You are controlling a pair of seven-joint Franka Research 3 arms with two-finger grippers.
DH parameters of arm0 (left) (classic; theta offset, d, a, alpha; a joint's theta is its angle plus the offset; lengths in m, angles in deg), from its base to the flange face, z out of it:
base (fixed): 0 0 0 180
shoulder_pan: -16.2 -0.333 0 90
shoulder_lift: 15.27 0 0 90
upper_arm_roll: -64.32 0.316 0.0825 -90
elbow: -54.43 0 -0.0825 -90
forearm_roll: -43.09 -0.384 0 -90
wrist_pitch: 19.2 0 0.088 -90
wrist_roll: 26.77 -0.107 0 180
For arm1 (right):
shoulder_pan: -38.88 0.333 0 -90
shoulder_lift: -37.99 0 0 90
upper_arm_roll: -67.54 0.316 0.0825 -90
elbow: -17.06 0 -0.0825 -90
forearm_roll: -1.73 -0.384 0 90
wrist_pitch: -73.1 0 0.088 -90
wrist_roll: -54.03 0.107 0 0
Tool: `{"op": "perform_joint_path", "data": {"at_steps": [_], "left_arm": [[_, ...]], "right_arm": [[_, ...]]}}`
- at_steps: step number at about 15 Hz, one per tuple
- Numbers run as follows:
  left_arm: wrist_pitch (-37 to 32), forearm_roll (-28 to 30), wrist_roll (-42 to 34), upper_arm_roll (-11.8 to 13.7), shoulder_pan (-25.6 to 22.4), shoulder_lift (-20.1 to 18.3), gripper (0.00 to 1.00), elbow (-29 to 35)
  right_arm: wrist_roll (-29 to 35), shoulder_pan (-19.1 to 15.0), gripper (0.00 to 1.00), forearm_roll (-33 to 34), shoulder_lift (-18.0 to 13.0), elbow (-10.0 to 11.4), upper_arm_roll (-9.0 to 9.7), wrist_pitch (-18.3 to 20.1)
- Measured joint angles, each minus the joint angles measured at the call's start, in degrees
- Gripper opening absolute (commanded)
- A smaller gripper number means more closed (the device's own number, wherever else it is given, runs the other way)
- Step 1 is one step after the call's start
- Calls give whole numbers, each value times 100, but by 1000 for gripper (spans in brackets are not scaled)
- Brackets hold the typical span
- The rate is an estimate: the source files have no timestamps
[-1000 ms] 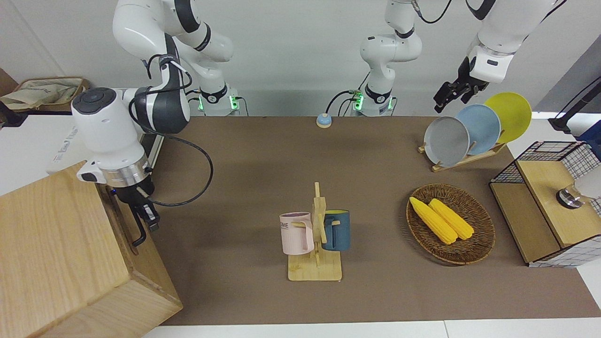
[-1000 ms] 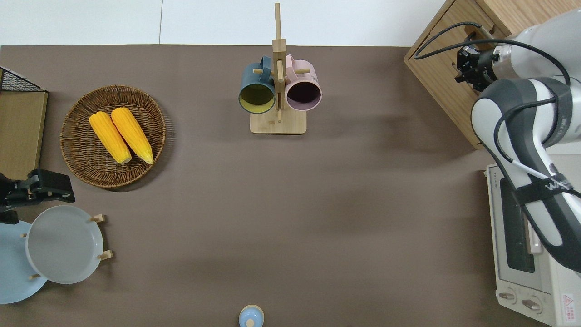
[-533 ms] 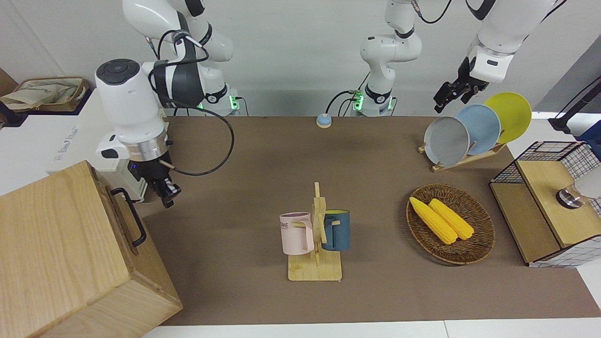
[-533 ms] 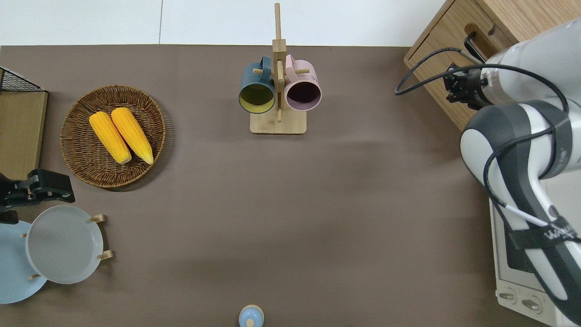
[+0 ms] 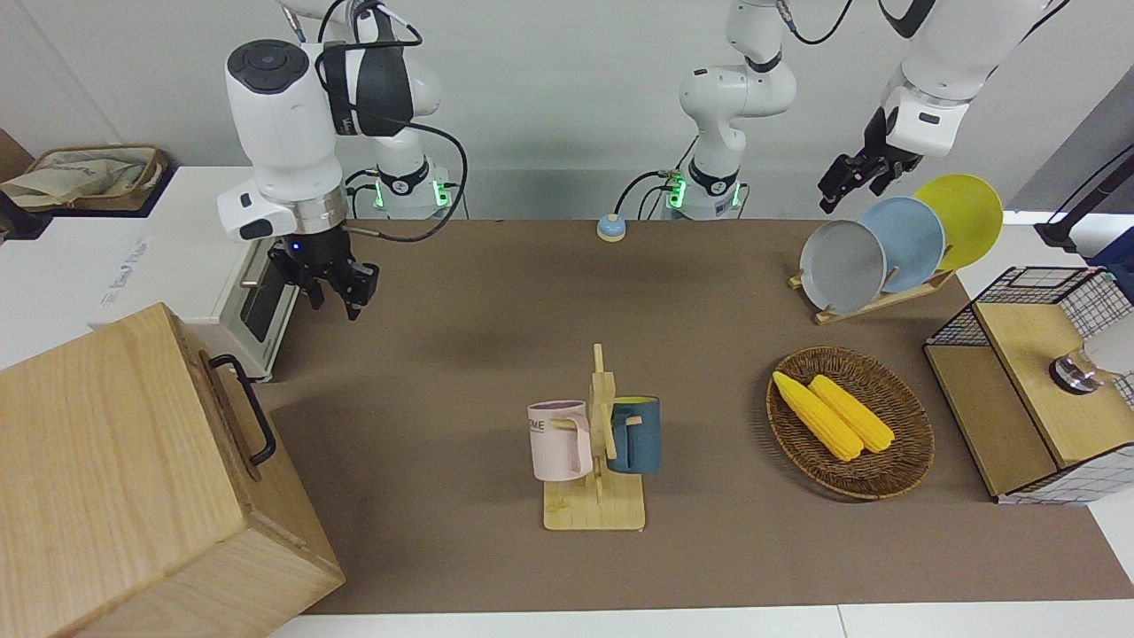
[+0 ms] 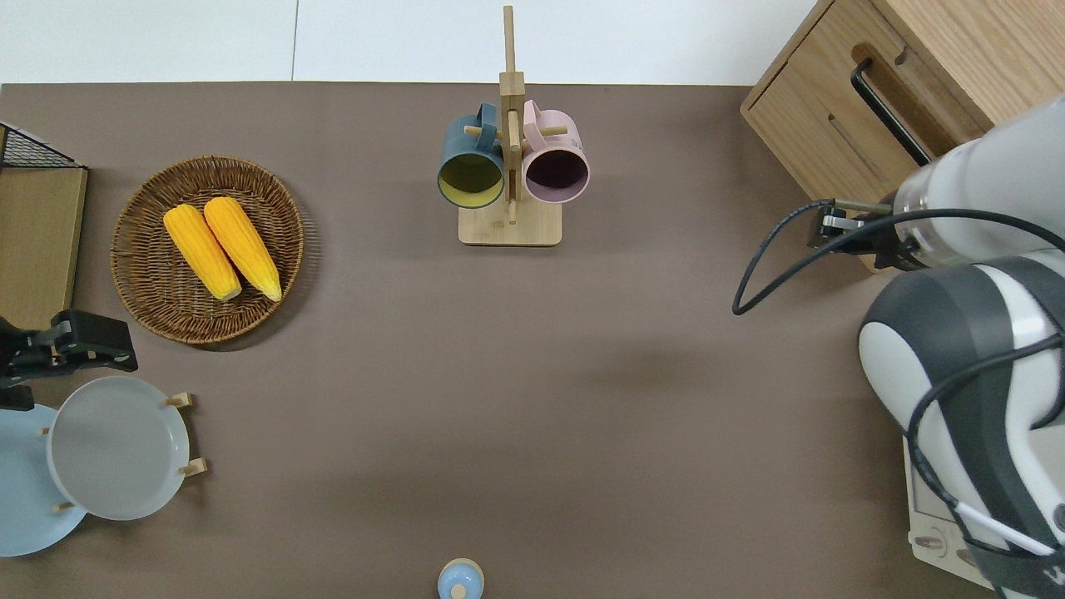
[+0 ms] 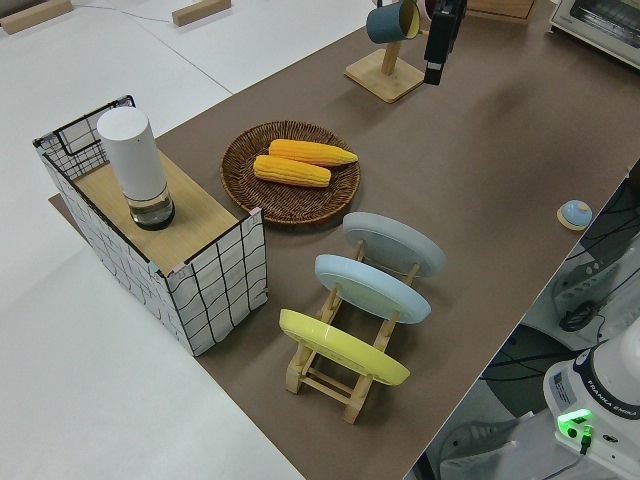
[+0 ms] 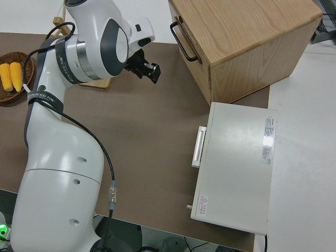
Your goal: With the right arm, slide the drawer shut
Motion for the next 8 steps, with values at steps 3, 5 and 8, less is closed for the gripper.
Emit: {"op": "perform_joint_path", "data": {"at_steps": [3, 5, 8], "left_arm": [[0, 0, 0, 0, 0, 0, 993, 0], [0, 0, 0, 0, 0, 0, 993, 0], [0, 0, 0, 0, 0, 0, 993, 0]], "right_arm": [[-884, -2, 983, -420, -349, 14, -222, 417], [-1360, -2, 983, -519, -562, 34, -318, 586], [-1872, -1, 983, -597, -845, 97, -351, 768]]}}
